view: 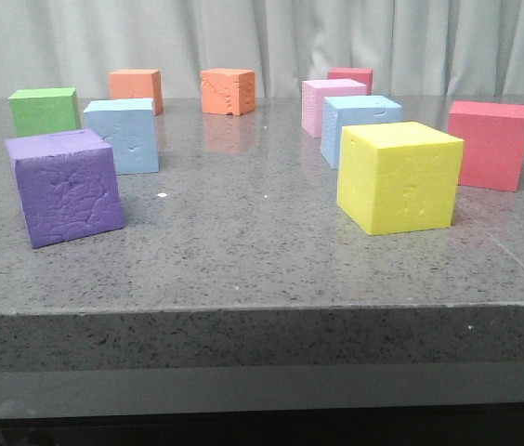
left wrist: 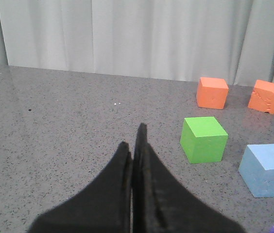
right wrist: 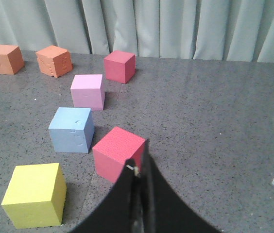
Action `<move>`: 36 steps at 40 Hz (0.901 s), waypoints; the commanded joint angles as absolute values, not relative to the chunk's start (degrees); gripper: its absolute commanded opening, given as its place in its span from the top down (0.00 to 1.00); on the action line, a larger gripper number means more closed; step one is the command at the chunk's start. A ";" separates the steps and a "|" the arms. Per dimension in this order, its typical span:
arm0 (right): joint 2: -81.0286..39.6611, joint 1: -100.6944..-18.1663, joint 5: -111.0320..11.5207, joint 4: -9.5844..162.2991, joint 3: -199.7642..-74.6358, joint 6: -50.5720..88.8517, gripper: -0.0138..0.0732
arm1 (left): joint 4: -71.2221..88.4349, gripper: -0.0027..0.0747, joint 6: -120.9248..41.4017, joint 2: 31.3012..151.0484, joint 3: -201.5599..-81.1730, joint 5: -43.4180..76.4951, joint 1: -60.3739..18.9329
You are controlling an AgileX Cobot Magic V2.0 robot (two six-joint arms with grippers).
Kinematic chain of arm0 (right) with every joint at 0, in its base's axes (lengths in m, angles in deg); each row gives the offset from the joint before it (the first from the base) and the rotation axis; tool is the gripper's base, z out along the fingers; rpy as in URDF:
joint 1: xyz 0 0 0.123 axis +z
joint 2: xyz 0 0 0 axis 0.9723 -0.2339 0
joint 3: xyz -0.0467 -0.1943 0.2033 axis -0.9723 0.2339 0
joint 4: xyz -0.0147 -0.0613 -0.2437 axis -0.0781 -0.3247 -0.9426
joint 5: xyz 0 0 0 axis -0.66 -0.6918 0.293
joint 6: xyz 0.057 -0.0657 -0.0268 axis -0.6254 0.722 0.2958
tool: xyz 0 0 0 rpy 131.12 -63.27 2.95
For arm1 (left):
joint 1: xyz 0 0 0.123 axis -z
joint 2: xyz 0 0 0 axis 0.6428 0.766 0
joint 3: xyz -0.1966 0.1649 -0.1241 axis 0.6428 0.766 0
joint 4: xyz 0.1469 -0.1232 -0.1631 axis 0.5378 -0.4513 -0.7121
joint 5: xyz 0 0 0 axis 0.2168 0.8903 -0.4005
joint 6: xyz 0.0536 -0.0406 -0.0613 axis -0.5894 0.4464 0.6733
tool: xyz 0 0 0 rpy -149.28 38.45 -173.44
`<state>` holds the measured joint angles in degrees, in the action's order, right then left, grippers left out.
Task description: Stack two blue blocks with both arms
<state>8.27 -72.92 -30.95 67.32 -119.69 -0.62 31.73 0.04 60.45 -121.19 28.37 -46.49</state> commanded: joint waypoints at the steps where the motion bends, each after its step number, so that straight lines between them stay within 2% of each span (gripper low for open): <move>1: 7.62 -73.12 -35.79 66.92 -121.73 -0.38 0.83 | 31.59 0.93 0.04 61.00 -123.33 23.33 -46.50; 5: 7.62 -73.12 -35.79 66.92 -121.73 -0.38 0.64 | 31.59 0.72 0.04 61.00 -123.33 23.33 -46.50; 6: 7.62 -73.12 -35.79 66.92 -121.73 -0.38 0.57 | 31.59 0.62 0.04 61.00 -123.33 23.33 -46.50; 11: 7.62 -73.12 -35.79 66.92 -121.73 -0.38 0.27 | 31.59 0.22 0.04 61.00 -123.33 23.33 -46.50; 14: 7.62 -73.12 -35.73 66.92 -121.73 -0.38 0.10 | 31.59 0.08 0.04 61.00 -123.33 23.33 -46.50; 15: 7.62 -73.12 -35.66 66.92 -121.73 -0.38 0.07 | 31.59 0.05 0.04 61.00 -123.33 23.33 -46.50; 19: 7.62 -73.12 -35.66 66.92 -121.73 -0.38 0.10 | 31.59 0.10 0.04 61.00 -123.33 23.33 -46.50; 27: 6.42 -73.12 -37.28 66.97 -121.79 -0.38 0.10 | 31.59 0.10 0.04 61.00 -123.33 23.33 -46.50; 36: -4.02 -73.03 -37.03 71.09 -126.95 -0.38 0.10 | 31.59 0.10 0.04 61.00 -123.33 23.33 -46.50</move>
<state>0.51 -72.92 -32.65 69.23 -122.61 -0.62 31.73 0.04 60.45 -121.19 28.37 -46.49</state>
